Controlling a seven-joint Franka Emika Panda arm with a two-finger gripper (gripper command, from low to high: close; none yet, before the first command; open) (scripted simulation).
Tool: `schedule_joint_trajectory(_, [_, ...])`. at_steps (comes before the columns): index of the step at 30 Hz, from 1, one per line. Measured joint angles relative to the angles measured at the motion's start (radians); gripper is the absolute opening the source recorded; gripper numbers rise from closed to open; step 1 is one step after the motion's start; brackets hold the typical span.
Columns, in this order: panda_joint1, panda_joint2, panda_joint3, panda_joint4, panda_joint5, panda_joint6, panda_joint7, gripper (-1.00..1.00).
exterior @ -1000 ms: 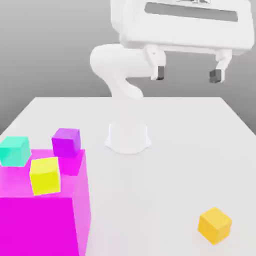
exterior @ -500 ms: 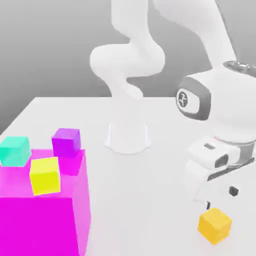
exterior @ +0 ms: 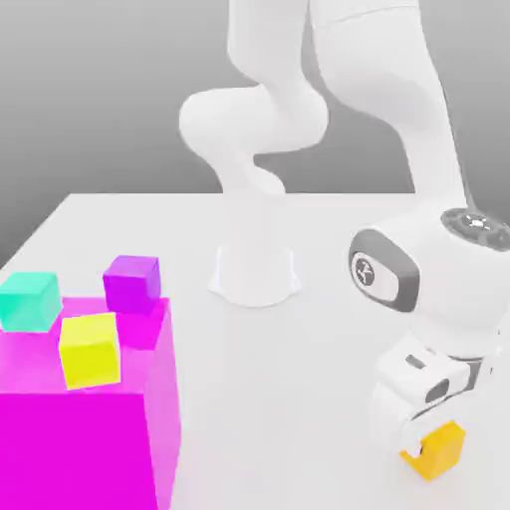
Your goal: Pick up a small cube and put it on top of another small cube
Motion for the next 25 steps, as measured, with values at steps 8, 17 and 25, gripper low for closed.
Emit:
schedule_joint_trajectory(8, [-0.136,-0.176,-0.144,0.145,0.099,-0.315,0.225,-1.00])
schedule_joint_trajectory(17, [-0.436,-0.355,-0.276,0.374,0.158,-0.717,0.617,-1.00])
schedule_joint_trajectory(25, [-0.446,-0.321,-0.279,0.299,0.169,-0.608,0.657,1.00])
